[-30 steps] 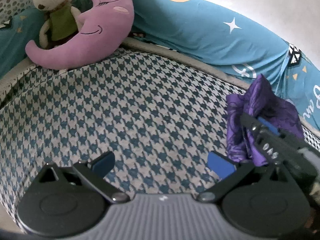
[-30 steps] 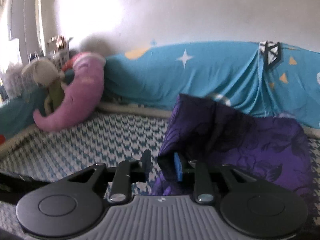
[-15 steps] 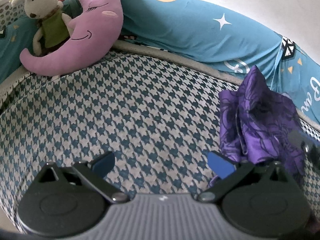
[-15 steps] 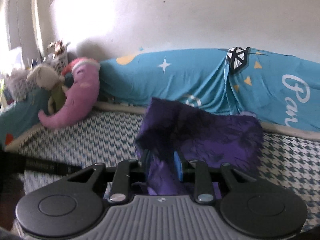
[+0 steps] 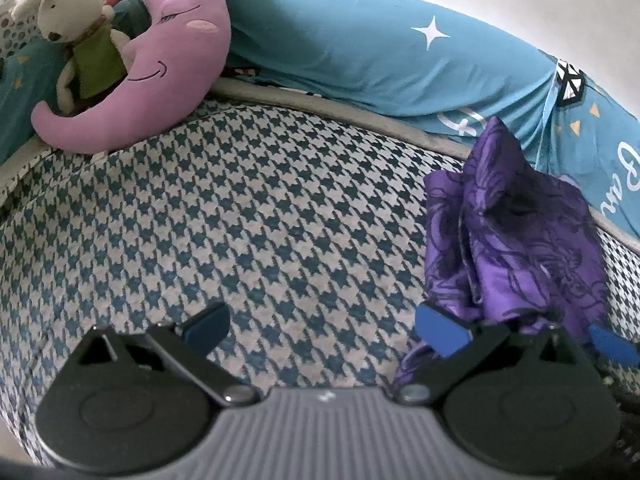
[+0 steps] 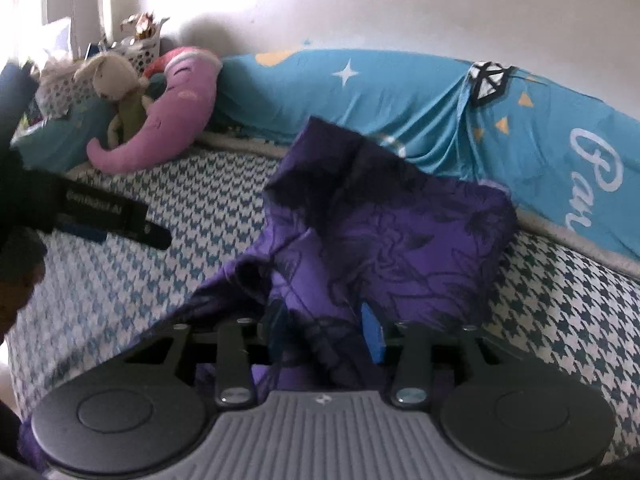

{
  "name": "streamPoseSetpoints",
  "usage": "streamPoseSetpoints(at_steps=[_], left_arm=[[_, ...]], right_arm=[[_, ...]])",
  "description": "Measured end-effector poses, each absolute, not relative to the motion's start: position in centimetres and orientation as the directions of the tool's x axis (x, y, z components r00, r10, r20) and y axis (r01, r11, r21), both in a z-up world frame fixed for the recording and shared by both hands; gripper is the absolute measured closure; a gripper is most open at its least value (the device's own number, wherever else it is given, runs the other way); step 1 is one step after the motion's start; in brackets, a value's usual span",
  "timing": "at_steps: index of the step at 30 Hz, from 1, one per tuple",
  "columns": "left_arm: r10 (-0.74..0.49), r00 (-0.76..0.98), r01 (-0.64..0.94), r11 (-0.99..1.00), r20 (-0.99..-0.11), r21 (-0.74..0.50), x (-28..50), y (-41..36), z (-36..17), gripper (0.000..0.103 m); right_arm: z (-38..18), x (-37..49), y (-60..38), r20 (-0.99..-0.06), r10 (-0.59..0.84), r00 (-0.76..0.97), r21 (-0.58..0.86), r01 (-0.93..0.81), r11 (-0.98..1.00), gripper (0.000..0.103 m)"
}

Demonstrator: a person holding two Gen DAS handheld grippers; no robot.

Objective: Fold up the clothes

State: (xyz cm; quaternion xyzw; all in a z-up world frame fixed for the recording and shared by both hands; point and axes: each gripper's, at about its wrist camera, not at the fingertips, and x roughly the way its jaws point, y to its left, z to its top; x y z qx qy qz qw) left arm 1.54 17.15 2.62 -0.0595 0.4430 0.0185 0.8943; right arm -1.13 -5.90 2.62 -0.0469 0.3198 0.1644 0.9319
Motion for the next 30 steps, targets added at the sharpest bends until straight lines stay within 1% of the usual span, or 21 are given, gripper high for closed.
streamPoseSetpoints(at_steps=[5,7,8,9,12,21,24,30], left_arm=[[-0.020,0.606,-0.079,0.993,-0.795,-0.085,1.6,16.5,2.5,0.000],[-0.023,0.607,-0.076,0.993,-0.794,-0.086,1.6,16.4,2.5,0.000],[-0.023,0.609,-0.075,0.994,-0.793,-0.086,1.6,16.5,2.5,0.000],[-0.023,0.610,-0.074,0.994,-0.792,-0.086,1.6,16.5,2.5,0.000],[-0.018,0.617,-0.076,0.994,-0.787,-0.082,1.5,16.7,2.7,0.000],[0.006,0.630,-0.116,0.989,-0.777,-0.087,1.4,17.8,2.9,0.000],[0.021,0.634,-0.131,0.988,-0.773,-0.080,1.4,18.1,2.9,0.000],[0.040,0.634,-0.160,0.984,-0.772,-0.080,1.5,19.2,2.9,0.000]], right_arm=[[2.2,-1.1,-5.7,-0.615,0.279,0.738,0.008,-0.348,0.938,0.062],[2.4,-1.3,-5.6,-0.610,0.283,0.740,0.006,-0.353,0.936,0.071],[2.5,-1.4,-5.6,-0.609,0.283,0.741,0.003,-0.355,0.935,0.080],[2.7,-1.5,-5.5,-0.608,0.283,0.741,-0.001,-0.358,0.934,0.084],[3.3,-2.0,-5.3,-0.603,0.296,0.741,-0.001,-0.371,0.929,0.089],[5.7,-3.1,-2.0,-0.543,0.390,0.744,0.020,-0.453,0.891,0.092],[5.4,-2.7,-0.9,-0.544,0.414,0.730,0.052,-0.463,0.885,0.093],[4.0,-1.7,1.3,-0.560,0.429,0.708,0.067,-0.478,0.876,0.094]])
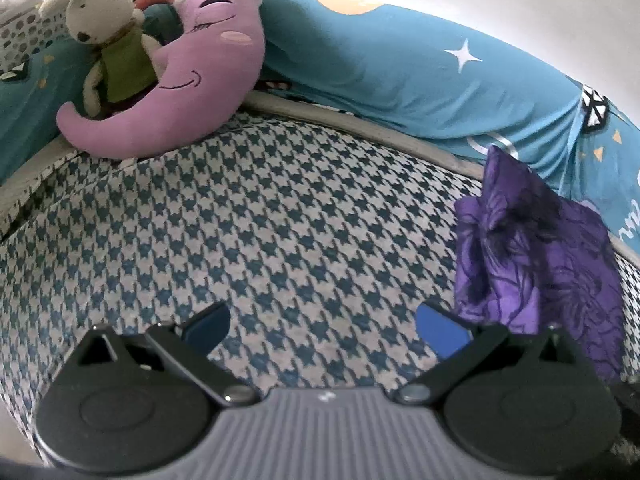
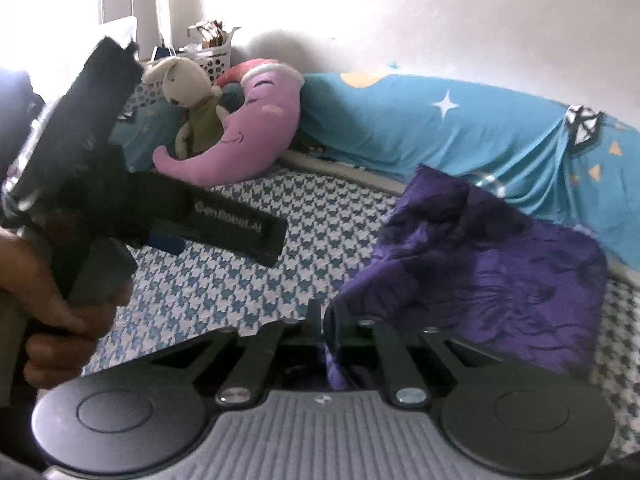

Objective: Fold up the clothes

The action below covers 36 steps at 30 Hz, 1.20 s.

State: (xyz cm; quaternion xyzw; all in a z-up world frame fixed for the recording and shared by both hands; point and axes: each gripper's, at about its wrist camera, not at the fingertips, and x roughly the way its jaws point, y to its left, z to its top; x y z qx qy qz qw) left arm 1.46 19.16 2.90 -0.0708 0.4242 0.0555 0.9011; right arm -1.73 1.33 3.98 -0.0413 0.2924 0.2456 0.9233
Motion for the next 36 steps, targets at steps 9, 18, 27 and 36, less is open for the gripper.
streamPoseSetpoints(at_steps=[9,18,27,36], left_arm=[[0.040,0.633,-0.163,0.983,-0.773,-0.083,1.6,19.4,2.8,0.000],[0.023,0.641,-0.122,0.990,-0.767,-0.073,1.4,18.6,2.8,0.000],[0.048,0.633,-0.073,0.997,-0.773,0.002,-0.4,17.6,2.1,0.000],[0.034,0.634,0.010,0.999,-0.773,0.052,-4.0,16.9,1.2,0.000]], right_arm=[[-0.4,1.0,2.6,-0.647,0.390,0.655,0.115,-0.422,0.899,0.094],[2.4,-0.8,1.2,-0.619,0.403,0.674,0.133,-0.415,0.900,0.090],[6.6,-6.0,-2.1,-0.577,0.366,0.730,0.140,-0.354,0.925,0.086],[7.9,-11.1,-5.8,-0.581,0.282,0.764,0.121,-0.261,0.958,0.080]])
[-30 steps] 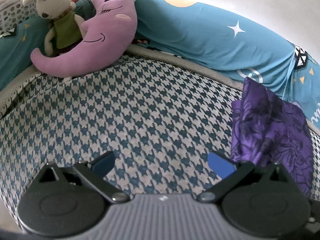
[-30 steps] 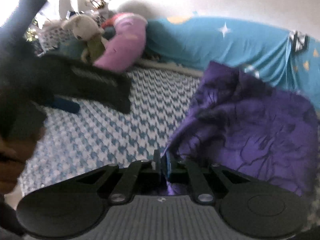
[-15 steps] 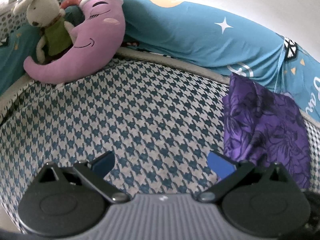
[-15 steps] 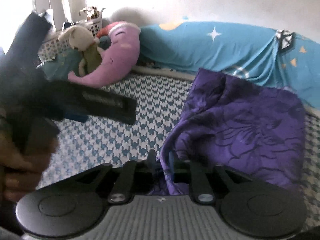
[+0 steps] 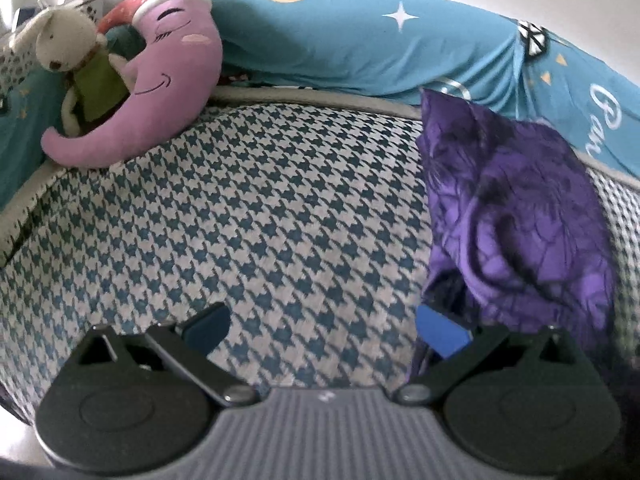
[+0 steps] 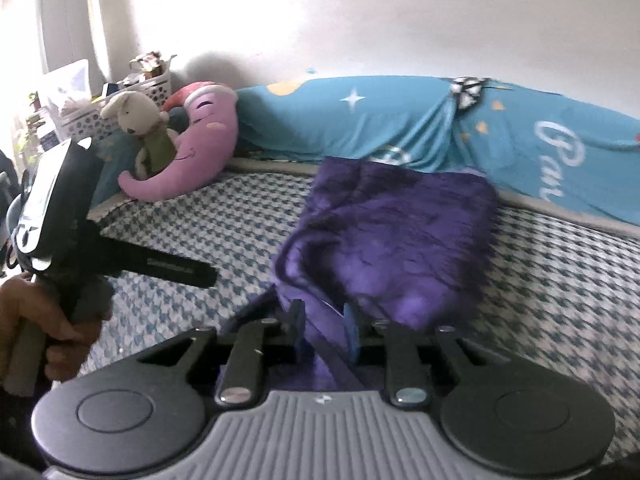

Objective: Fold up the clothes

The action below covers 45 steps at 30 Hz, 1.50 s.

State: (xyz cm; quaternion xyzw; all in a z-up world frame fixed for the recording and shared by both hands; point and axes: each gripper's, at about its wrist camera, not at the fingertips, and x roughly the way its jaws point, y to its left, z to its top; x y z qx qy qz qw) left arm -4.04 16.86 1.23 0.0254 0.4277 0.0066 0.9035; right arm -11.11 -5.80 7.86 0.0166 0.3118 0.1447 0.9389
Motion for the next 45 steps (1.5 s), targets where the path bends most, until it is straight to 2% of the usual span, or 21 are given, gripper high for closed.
streamPoseSetpoints(at_steps=[10,13,16,18,20,29,37,38,40,42,45], left_arm=[[0.023,0.621,0.065,0.995,-0.783,0.081,-7.1,16.3,-0.5,0.000],[0.026,0.621,0.083,0.992,-0.783,0.099,-7.6,15.8,-1.0,0.000],[0.032,0.613,0.100,0.988,-0.789,0.118,-7.7,15.5,-1.5,0.000],[0.048,0.606,0.099,0.986,-0.794,0.135,-7.4,15.6,-1.9,0.000],[0.065,0.598,0.092,0.985,-0.799,0.149,-7.1,15.8,-2.4,0.000],[0.071,0.567,0.048,0.992,-0.821,0.119,-6.1,16.8,-4.1,0.000],[0.151,0.584,-0.036,0.986,-0.798,0.160,-5.5,17.0,-4.3,0.000],[0.161,0.580,-0.054,0.986,-0.798,0.159,-5.5,17.1,-4.1,0.000],[0.171,0.570,-0.082,0.985,-0.804,0.152,-5.6,17.5,-3.5,0.001],[0.097,0.566,-0.062,0.995,-0.819,0.075,-6.0,17.9,-2.6,0.001],[0.035,0.582,-0.037,0.999,-0.812,0.017,-7.3,17.7,-0.7,0.000]], right_arm=[[7.4,-14.5,-9.6,-0.622,0.184,0.761,0.086,-0.167,0.982,0.078],[7.2,-15.3,-10.6,-0.630,0.154,0.761,0.074,-0.139,0.988,0.074],[7.2,-16.3,-11.9,-0.626,0.139,0.767,0.085,-0.110,0.990,0.063],[7.4,-17.0,-12.7,-0.619,0.139,0.773,0.096,-0.101,0.990,0.050],[7.2,-17.7,-13.1,-0.624,0.140,0.768,0.099,-0.101,0.990,0.042],[5.5,-18.9,-12.9,-0.673,0.129,0.728,0.034,-0.144,0.989,0.040],[3.9,-17.7,-12.7,-0.677,0.088,0.730,0.000,-0.120,0.993,0.040],[3.8,-17.5,-12.8,-0.676,0.085,0.732,0.004,-0.112,0.994,0.042],[3.7,-17.4,-12.8,-0.673,0.093,0.734,0.013,-0.114,0.993,0.053],[3.8,-17.7,-12.5,-0.665,0.098,0.740,0.001,-0.129,0.992,0.073],[4.3,-18.3,-11.9,-0.651,0.106,0.752,-0.015,-0.152,0.988,0.085]])
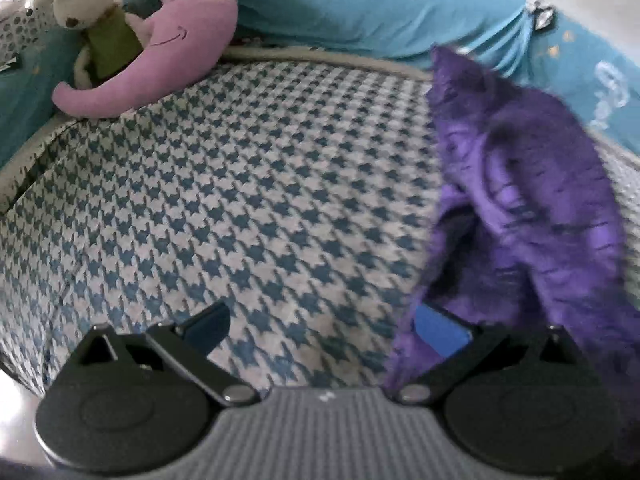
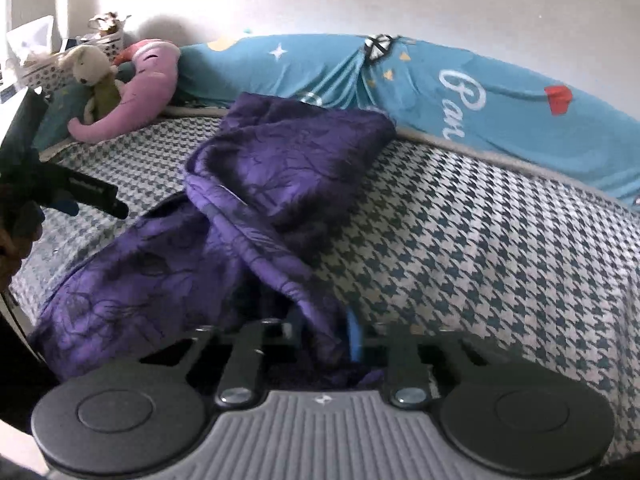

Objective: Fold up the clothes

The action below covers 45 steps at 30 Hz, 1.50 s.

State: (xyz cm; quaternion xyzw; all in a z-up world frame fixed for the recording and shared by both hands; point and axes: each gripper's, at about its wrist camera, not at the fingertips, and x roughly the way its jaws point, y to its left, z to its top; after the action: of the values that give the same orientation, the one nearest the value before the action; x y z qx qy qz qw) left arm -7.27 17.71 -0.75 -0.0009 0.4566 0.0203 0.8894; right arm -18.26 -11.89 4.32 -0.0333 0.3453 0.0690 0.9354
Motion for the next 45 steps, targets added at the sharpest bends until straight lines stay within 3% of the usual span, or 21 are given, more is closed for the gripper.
streamPoseSetpoints(at_steps=[5,13,19,30,45], left_arm=[[0.026,0.598,0.028,0.998,-0.801,0.053,-9.9,16.1,0.3,0.000],[-0.066,0.596,0.085,0.996,-0.800,-0.018,-13.0,15.0,1.1,0.000],[-0.100,0.588,0.041,0.995,-0.802,-0.094,-13.0,16.6,1.3,0.000],[-0.041,0.663,-0.115,0.981,-0.748,-0.156,-12.7,22.1,4.6,0.000],[-0.015,0.681,-0.173,0.968,-0.732,-0.181,-12.9,24.4,5.8,0.000]], right_arm=[[5.1,-19.3,-10.5,-0.627,0.149,0.765,-0.012,-0.200,0.980,0.091],[6.0,-20.8,-6.6,-0.586,0.302,0.752,0.084,-0.314,0.946,0.091],[6.2,-21.5,-2.4,-0.552,0.396,0.734,0.129,-0.393,0.910,0.091],[6.2,-22.3,4.6,-0.478,0.543,0.690,0.206,-0.514,0.833,0.092],[1.6,-19.7,9.5,-0.560,0.556,0.614,0.207,-0.546,0.812,0.091]])
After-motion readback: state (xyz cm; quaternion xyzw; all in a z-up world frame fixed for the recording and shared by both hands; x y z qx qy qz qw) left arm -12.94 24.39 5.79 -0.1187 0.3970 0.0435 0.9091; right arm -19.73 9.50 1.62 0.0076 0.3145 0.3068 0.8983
